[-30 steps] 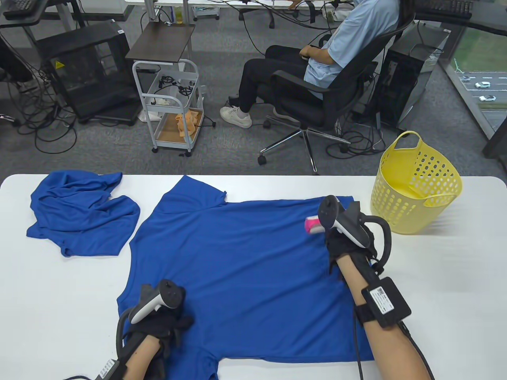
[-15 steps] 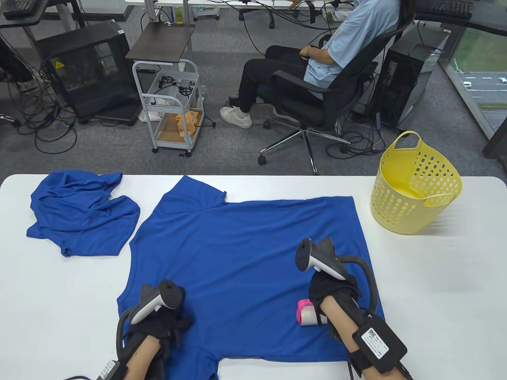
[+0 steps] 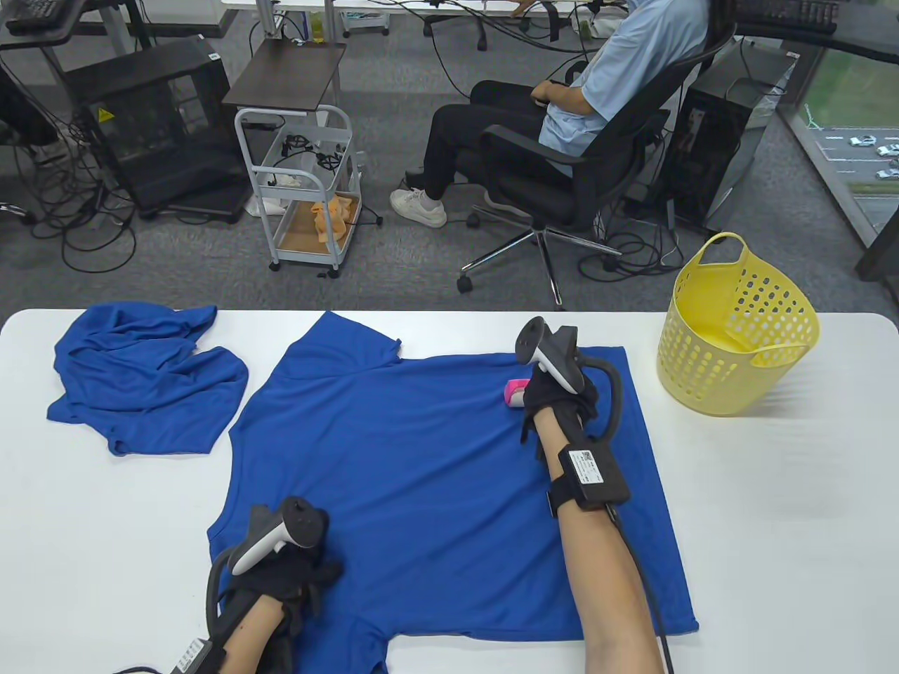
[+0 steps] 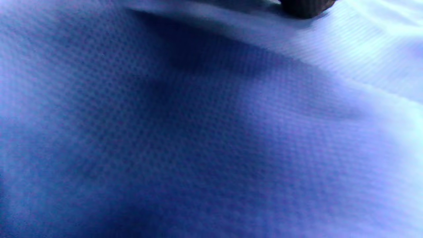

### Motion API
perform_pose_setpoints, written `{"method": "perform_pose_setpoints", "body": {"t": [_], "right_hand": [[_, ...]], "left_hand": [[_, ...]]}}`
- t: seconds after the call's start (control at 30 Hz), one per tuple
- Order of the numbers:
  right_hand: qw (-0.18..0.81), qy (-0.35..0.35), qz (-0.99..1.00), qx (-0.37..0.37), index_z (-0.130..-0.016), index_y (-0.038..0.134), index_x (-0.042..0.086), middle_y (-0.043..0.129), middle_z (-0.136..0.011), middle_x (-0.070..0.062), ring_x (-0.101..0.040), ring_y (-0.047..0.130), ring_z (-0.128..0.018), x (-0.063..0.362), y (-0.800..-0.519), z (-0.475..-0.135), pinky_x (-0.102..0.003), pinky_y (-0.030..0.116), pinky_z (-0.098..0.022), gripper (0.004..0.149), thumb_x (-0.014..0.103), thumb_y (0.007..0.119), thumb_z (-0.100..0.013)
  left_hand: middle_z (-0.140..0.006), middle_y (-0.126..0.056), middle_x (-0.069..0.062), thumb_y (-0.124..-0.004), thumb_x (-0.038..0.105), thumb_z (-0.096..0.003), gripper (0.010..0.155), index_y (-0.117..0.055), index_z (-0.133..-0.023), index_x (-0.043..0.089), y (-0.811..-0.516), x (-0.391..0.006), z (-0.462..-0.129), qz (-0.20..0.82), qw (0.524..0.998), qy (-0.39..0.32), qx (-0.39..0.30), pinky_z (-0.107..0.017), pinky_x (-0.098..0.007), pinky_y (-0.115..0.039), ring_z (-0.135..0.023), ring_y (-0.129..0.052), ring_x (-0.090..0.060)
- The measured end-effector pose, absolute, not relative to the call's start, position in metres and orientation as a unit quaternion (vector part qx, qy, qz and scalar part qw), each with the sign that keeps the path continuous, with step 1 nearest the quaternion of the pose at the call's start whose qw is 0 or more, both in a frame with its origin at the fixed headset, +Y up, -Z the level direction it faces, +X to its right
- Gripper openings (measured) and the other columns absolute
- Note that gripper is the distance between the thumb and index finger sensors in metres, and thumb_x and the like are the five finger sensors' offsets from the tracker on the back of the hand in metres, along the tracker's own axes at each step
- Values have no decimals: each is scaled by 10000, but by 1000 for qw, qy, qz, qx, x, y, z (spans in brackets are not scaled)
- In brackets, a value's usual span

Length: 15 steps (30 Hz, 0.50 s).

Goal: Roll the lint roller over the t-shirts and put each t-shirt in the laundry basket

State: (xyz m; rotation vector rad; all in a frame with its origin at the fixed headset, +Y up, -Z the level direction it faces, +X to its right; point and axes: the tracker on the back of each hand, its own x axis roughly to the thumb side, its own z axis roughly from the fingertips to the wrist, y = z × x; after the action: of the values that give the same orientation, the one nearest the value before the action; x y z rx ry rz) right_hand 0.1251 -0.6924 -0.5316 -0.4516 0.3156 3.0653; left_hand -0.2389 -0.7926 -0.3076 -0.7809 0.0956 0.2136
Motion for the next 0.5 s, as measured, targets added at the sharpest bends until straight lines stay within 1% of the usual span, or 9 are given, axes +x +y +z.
{"method": "perform_pose_setpoints", "body": {"t": [0.1,0.17,0.2,0.23,0.3,0.37,0.43,0.47,0.5], "right_hand": [[71,151,974,-154,-1067,453,218,602,-1097,-174,-240,911,-697,124,-709,-549,-240,879,-345,557,289,697,-571],[78,169,971,-153,-1076,332,204,495,-1119,-201,-291,856,-784,124,-719,-555,-323,877,-450,623,242,688,-566],[73,175,971,-145,-1079,279,211,454,-1132,-197,-291,831,-826,124,-723,-556,-342,873,-501,651,242,682,-568],[73,180,973,-122,-1077,232,215,410,-1136,-206,-281,813,-846,126,-728,-558,-352,864,-532,674,242,672,-567],[90,185,972,-110,-1062,151,220,379,-1135,-206,-289,793,-857,133,-727,-556,-388,837,-559,716,231,665,-564],[107,121,983,-91,-1062,192,236,453,-1130,-183,-291,812,-833,144,-711,-547,-402,839,-554,715,212,690,-549],[98,67,990,-75,-1065,245,234,518,-1118,-160,-280,845,-806,151,-692,-535,-395,848,-544,693,229,701,-543],[95,25,994,-57,-1064,323,233,550,-1108,-160,-276,864,-788,155,-676,-523,-374,862,-520,659,232,714,-534],[93,7,995,-42,-1055,427,236,564,-1101,-166,-275,873,-777,158,-665,-514,-356,868,-501,605,232,725,-528]], "left_hand": [[-1081,187,13,-500,613,-525,787,69,-1034,420,-793,-239,-308,104,918,46,-380,-667,-762,-119,-1003,166,-472],[-1081,188,14,-499,614,-525,787,70,-1034,420,-793,-239,-308,103,918,46,-380,-667,-763,-119,-1003,166,-472],[-1080,188,14,-498,614,-525,787,71,-1033,419,-793,-239,-308,103,918,45,-381,-667,-762,-120,-1003,165,-472],[-1080,187,13,-499,614,-525,789,71,-1033,419,-793,-239,-308,103,918,45,-381,-666,-763,-119,-1002,164,-474],[-1080,190,14,-506,616,-525,794,70,-1035,418,-793,-240,-308,108,917,43,-381,-664,-761,-112,-1000,171,-470],[-1076,195,19,-506,616,-526,793,72,-1032,421,-794,-240,-308,110,916,44,-383,-663,-759,-106,-997,178,-467],[-1075,197,13,-498,618,-526,793,80,-1031,419,-793,-240,-308,104,916,41,-384,-664,-761,-112,-996,175,-472],[-1076,196,12,-497,619,-526,793,80,-1031,416,-793,-240,-308,103,917,41,-384,-664,-762,-115,-997,172,-474],[-1076,195,10,-498,619,-525,793,79,-1031,417,-793,-240,-308,103,917,40,-384,-664,-762,-115,-997,171,-474]]}}
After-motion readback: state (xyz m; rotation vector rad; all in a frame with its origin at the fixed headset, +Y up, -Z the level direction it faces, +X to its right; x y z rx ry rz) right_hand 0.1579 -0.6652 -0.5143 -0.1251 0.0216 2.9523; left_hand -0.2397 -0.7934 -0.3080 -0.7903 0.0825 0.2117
